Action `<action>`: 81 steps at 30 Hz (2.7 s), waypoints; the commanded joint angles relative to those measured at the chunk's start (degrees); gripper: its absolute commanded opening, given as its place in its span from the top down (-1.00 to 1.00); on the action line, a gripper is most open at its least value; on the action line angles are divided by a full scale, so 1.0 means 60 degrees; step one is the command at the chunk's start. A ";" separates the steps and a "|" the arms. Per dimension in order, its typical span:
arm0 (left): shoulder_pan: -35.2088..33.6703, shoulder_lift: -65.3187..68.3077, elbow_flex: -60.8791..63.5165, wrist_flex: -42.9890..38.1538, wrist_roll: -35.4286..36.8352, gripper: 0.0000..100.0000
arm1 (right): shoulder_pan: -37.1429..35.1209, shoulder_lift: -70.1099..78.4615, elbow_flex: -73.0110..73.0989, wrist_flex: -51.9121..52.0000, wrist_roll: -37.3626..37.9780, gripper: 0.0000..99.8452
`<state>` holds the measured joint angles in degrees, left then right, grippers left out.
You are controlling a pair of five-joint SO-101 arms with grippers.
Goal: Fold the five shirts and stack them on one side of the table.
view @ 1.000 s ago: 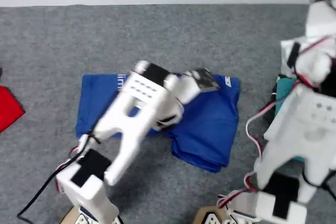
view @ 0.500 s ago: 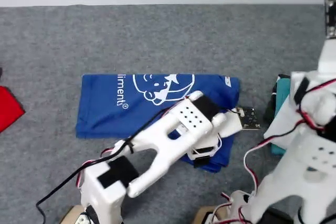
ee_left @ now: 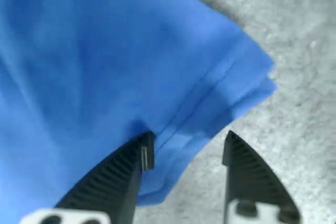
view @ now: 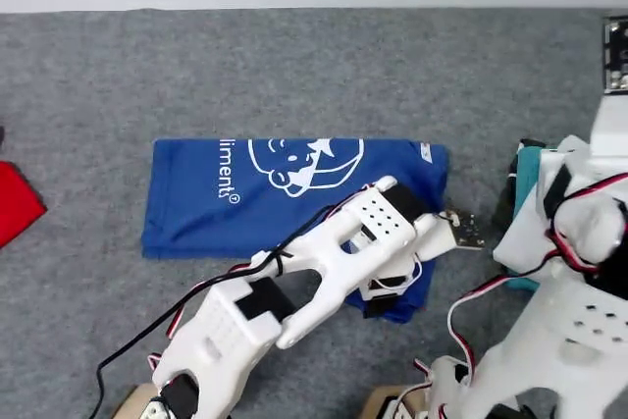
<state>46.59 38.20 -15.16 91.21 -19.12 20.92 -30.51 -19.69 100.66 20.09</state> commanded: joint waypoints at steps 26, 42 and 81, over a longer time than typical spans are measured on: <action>-0.0747 0.1670 -0.4974 0.1538 0.0278 0.99 | 0.0139 -0.0212 -0.0015 0.0359 -0.0029 0.98; -0.2652 0.3663 -0.8447 0.1524 0.0059 0.69 | 0.0110 -0.0110 0.0000 0.0359 -0.0029 0.98; -0.3136 -0.0879 -0.5121 0.1538 -0.1319 0.69 | 0.0095 -0.0110 0.0908 0.0344 -0.0029 0.98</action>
<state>27.34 42.15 -54.99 99.03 -26.77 20.92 -30.59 -14.24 100.66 20.09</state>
